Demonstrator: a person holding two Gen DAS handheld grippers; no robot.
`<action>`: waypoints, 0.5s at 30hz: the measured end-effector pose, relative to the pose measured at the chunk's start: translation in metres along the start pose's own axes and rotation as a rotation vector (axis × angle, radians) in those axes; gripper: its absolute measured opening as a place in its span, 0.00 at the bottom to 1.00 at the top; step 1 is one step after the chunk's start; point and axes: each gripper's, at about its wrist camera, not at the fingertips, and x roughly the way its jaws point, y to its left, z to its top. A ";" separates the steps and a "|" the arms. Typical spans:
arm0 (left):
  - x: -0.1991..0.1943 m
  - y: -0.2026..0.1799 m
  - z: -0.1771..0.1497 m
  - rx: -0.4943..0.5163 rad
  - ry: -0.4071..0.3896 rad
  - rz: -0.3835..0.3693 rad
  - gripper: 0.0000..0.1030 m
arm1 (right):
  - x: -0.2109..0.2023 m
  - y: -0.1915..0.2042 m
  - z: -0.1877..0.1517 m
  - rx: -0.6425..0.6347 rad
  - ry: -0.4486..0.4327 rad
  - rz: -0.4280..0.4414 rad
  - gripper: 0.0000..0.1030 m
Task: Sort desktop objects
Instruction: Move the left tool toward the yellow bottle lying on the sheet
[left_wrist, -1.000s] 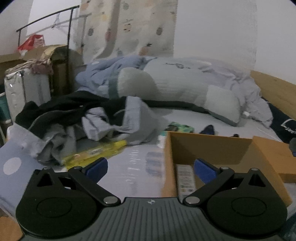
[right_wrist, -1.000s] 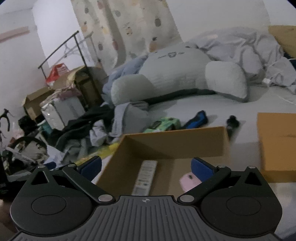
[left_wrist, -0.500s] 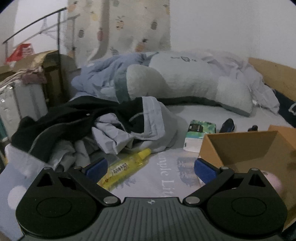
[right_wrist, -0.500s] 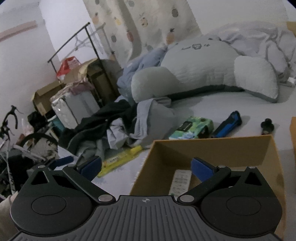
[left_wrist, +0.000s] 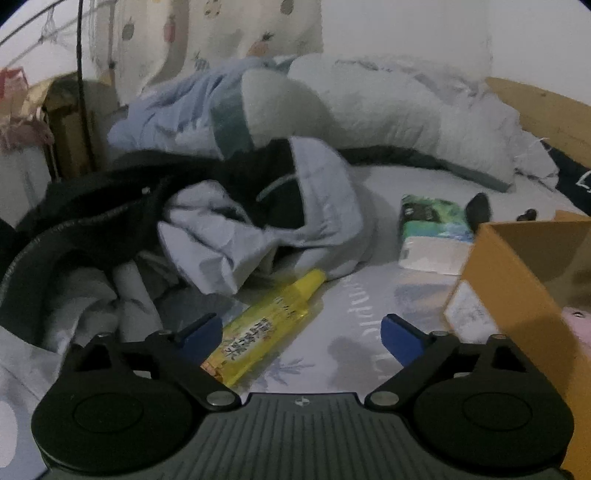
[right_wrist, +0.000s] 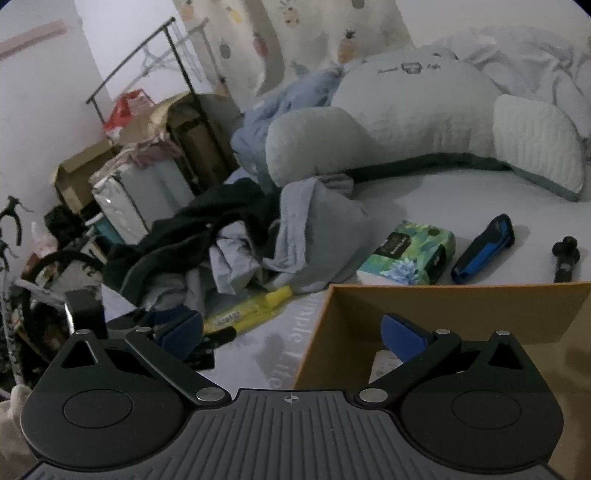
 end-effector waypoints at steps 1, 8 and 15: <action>0.006 0.004 0.000 0.001 0.007 0.002 0.93 | 0.003 -0.001 -0.001 0.004 0.004 -0.008 1.00; 0.040 0.030 -0.001 0.002 0.064 -0.006 0.87 | 0.025 -0.007 -0.009 0.007 0.044 -0.052 1.00; 0.059 0.041 -0.006 0.021 0.115 -0.027 0.81 | 0.038 -0.011 -0.014 0.022 0.077 -0.066 1.00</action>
